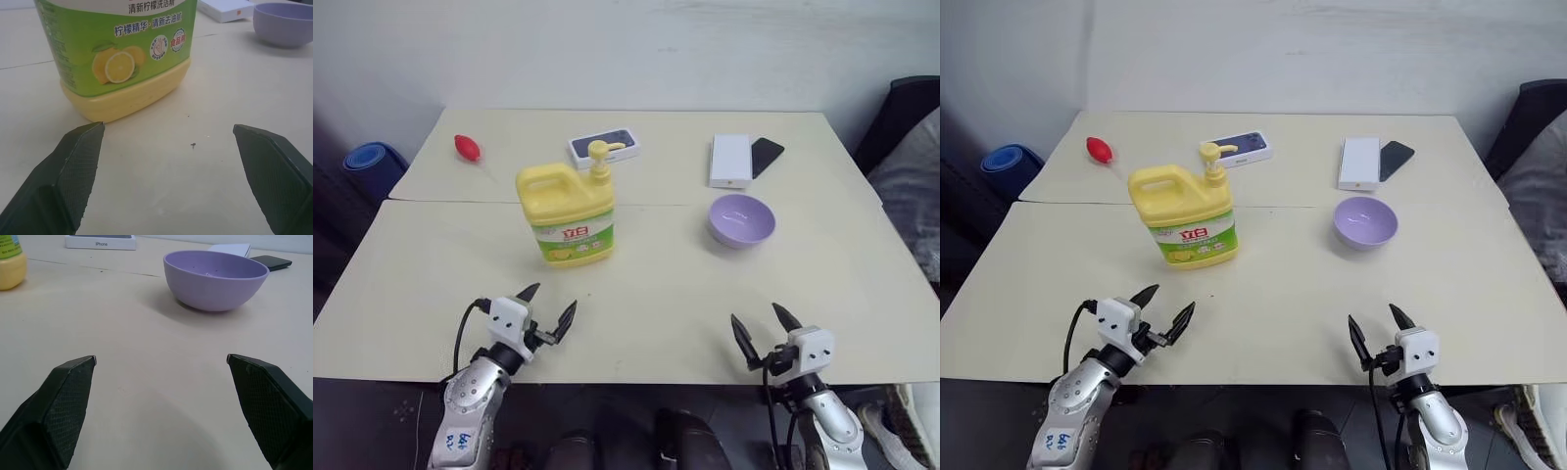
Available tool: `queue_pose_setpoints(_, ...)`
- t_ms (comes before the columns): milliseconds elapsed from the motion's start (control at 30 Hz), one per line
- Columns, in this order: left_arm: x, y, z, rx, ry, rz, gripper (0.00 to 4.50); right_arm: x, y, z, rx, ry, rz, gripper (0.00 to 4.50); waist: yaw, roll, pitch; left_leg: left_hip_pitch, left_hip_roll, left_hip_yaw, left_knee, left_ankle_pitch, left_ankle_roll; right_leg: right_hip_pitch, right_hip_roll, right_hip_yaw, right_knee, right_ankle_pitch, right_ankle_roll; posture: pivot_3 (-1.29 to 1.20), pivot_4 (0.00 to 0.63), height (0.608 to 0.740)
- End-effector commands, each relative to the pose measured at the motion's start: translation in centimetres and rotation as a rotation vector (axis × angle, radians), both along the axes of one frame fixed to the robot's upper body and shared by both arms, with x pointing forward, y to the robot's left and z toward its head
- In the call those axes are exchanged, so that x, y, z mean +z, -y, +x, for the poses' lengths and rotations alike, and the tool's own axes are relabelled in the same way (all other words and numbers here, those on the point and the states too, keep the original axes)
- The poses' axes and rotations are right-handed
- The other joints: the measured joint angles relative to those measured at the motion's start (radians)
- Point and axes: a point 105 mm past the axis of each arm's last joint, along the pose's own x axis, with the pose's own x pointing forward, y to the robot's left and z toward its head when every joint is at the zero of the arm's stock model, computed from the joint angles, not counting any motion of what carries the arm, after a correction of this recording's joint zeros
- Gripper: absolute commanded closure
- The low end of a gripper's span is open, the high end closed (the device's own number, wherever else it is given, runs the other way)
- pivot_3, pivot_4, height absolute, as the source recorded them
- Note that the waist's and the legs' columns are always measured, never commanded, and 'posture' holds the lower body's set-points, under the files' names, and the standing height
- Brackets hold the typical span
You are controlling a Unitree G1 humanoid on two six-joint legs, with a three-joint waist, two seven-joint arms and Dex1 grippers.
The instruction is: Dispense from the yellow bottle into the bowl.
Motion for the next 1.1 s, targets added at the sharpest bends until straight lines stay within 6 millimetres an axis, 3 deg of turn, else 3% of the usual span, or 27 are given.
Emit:
queue_pose_setpoints(33, 1.5, 0.7, -0.5, -0.094, 0.022, -0.008, 0.04, 2.4, -0.1, 0.7, 0.038, 0.084, -0.02, 0.0, 0.0, 0.0, 0.0, 0.0, 0.0, 0.0, 0.0, 0.0, 0.0, 0.0, 0.0, 0.0, 0.0, 0.0, 0.0, 0.0, 0.15, 0.74)
queue_pose_setpoints(167, 5.7, 0.6, -2.1, -0.339, 0.019, -0.177, 0.04, 6.9, -1.2, 3.3, 0.256, 0.112, -0.07, 0.0, -0.006, 0.002, 0.001, 0.0, 0.0, 0.002, 0.001, 0.0, 0.0, -0.001, -0.001, 0.002, 0.002, 0.0, 0.0, 0.0, 0.15, 0.74)
queue_pose_setpoints(300, 8.9, 0.8, -2.8, -0.561, -0.03, -0.174, 0.04, 9.2, -1.8, 7.0, 0.437, -0.019, -0.167, 0.0, -0.004, 0.003, 0.001, 0.0, 0.0, 0.001, 0.002, 0.001, -0.001, -0.003, 0.0, 0.002, 0.006, -0.001, -0.001, 0.0, 0.15, 0.74)
queue_pose_setpoints(433, 11.5, 1.5, -2.6, -0.718, -0.036, -0.164, 0.04, 8.7, -1.2, 12.4, 0.405, -0.259, -0.222, 0.0, -0.001, 0.002, 0.001, -0.001, 0.0, 0.0, 0.002, 0.003, -0.002, -0.003, 0.001, 0.0, 0.008, -0.001, -0.002, 0.0, 0.15, 0.74)
queue_pose_setpoints(600, 12.9, 2.7, -2.5, -0.816, -0.007, -0.159, 0.04, 8.4, -1.8, 16.3, 0.38, -0.36, -0.29, 0.0, -0.005, 0.002, 0.001, -0.004, -0.001, 0.0, 0.001, 0.004, -0.002, -0.003, 0.006, -0.002, 0.007, -0.001, -0.002, 0.0, 0.15, 0.74)
queue_pose_setpoints(867, 14.5, 2.8, -3.0, -0.834, 0.029, -0.235, 0.04, 8.3, -2.5, 18.5, 0.34, -0.342, -0.306, 0.0, -0.019, 0.002, 0.002, -0.005, 0.0, 0.0, 0.002, 0.005, -0.004, -0.003, 0.008, 0.0, 0.006, -0.001, -0.001, 0.0, 0.15, 0.74)
queue_pose_setpoints(1000, 14.1, 2.2, -3.0, -0.818, 0.012, -0.226, 0.0, 8.1, -2.4, 18.8, 0.308, -0.323, -0.294, 0.92, -0.029, 0.003, 0.002, -0.004, 0.001, -0.001, 0.001, 0.006, -0.005, -0.003, 0.009, 0.0, 0.007, -0.001, -0.001, 0.0, 0.15, 0.74)
queue_pose_setpoints(1100, 13.9, 2.1, -3.0, -0.816, 0.008, -0.22, 0.0, 7.9, -2.4, 18.9, 0.286, -0.31, -0.289, 1.95, -0.03, 0.003, 0.002, -0.004, 0.001, -0.001, 0.001, 0.006, -0.006, -0.003, 0.01, 0.001, 0.007, -0.001, -0.001, 0.0, 0.15, 0.74)
